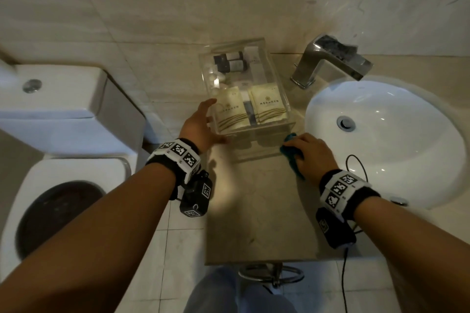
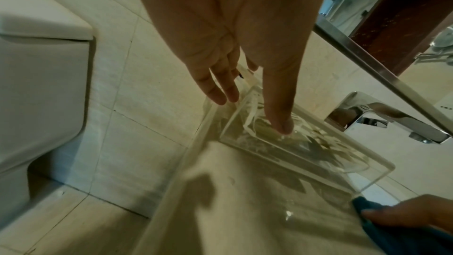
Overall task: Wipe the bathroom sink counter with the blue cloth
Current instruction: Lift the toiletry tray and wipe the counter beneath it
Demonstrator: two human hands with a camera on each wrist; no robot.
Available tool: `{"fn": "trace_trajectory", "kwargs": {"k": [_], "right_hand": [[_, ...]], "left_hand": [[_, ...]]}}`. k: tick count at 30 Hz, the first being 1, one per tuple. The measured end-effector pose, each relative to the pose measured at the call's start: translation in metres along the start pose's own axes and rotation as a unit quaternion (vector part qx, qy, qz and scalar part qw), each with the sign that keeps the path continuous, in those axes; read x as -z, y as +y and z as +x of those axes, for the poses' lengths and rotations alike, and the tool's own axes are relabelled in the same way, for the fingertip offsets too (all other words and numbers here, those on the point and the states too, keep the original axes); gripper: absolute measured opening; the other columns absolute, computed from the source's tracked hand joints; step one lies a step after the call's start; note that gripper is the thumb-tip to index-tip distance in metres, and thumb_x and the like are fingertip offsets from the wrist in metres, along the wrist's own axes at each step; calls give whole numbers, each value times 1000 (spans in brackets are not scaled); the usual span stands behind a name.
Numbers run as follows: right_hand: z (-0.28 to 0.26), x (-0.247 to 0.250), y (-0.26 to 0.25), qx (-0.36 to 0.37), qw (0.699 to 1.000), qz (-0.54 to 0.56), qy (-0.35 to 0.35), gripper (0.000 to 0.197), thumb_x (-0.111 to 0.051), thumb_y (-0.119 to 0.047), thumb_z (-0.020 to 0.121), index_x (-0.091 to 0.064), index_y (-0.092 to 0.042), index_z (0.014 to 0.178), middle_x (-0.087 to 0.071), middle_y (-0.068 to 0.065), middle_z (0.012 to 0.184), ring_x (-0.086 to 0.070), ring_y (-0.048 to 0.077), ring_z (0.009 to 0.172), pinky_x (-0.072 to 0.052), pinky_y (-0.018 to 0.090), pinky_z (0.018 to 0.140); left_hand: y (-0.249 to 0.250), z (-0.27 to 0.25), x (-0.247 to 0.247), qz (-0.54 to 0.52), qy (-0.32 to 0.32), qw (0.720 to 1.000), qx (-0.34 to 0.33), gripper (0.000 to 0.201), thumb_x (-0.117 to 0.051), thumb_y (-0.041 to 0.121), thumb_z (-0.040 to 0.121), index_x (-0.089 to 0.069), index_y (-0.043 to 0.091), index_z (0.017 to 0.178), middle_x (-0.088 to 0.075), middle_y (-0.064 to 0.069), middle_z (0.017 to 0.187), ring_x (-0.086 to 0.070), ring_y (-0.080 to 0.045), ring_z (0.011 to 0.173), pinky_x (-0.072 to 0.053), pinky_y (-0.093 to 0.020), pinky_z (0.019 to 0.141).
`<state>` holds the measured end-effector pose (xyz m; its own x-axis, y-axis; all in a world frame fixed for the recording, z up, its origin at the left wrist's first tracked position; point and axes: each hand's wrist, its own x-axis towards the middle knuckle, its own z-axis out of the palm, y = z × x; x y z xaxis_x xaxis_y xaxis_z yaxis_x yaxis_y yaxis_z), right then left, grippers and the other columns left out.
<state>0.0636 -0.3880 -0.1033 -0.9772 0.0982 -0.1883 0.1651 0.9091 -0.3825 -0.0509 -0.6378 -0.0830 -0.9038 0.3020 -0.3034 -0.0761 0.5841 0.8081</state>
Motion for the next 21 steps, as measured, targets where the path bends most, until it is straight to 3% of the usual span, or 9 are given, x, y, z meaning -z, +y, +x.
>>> {"fn": "trace_trajectory", "kwargs": {"k": [4,7,9,12,15,18,21], "right_hand": [[3,-3,-12,82,995,3,-51,37,-58,0,80,-65,-13,114,-60,13,118,-55,36,104,-39,27,88],[9,3,-1,74,996,22,-48,35,-61,-1,81,-66,-13,113,-59,13,119,-56,33,106,-36,23,89],[12,5,8,50,998,25,-9,33,-61,0,80,-67,-12,110,-61,14,114,-58,35,100,-39,25,87],[12,-1,14,21,1000,11,16,36,-58,0,80,-67,-15,111,-59,13,115,-57,38,98,-46,36,89],[3,-6,-1,4,1000,9,23,33,-57,-4,83,-66,-16,112,-59,12,120,-56,38,101,-43,36,90],[-14,-15,-32,55,997,38,-45,33,-58,-6,83,-67,-17,113,-60,11,120,-54,32,109,-38,28,94],[-27,-19,-39,131,986,34,-100,33,-59,-5,83,-68,-17,113,-58,10,126,-53,30,115,-37,30,99]], "left_hand": [[13,12,-4,16,-26,999,-12,97,-82,9,67,-27,22,146,-44,-6,143,-46,-23,128,-39,-25,94],[20,16,-7,51,-26,998,-27,99,-83,13,67,-26,22,147,-43,-6,144,-46,-23,128,-38,-24,93],[21,16,-7,62,-28,997,-32,99,-83,14,67,-26,22,147,-44,-6,144,-47,-23,128,-39,-24,95],[22,16,-6,64,-35,997,-28,100,-83,13,67,-25,23,148,-42,-5,146,-46,-23,129,-39,-31,103],[22,15,-5,72,-39,996,-27,100,-82,15,68,-23,23,149,-40,-5,148,-45,-22,131,-38,-34,106],[22,10,-11,92,-18,995,-30,102,-81,20,71,-18,21,150,-34,-7,151,-38,-24,135,-33,-35,110],[20,-8,-23,133,-9,990,-48,106,-82,24,71,-12,20,151,-20,-9,155,-25,-26,141,-25,-34,113]]}}
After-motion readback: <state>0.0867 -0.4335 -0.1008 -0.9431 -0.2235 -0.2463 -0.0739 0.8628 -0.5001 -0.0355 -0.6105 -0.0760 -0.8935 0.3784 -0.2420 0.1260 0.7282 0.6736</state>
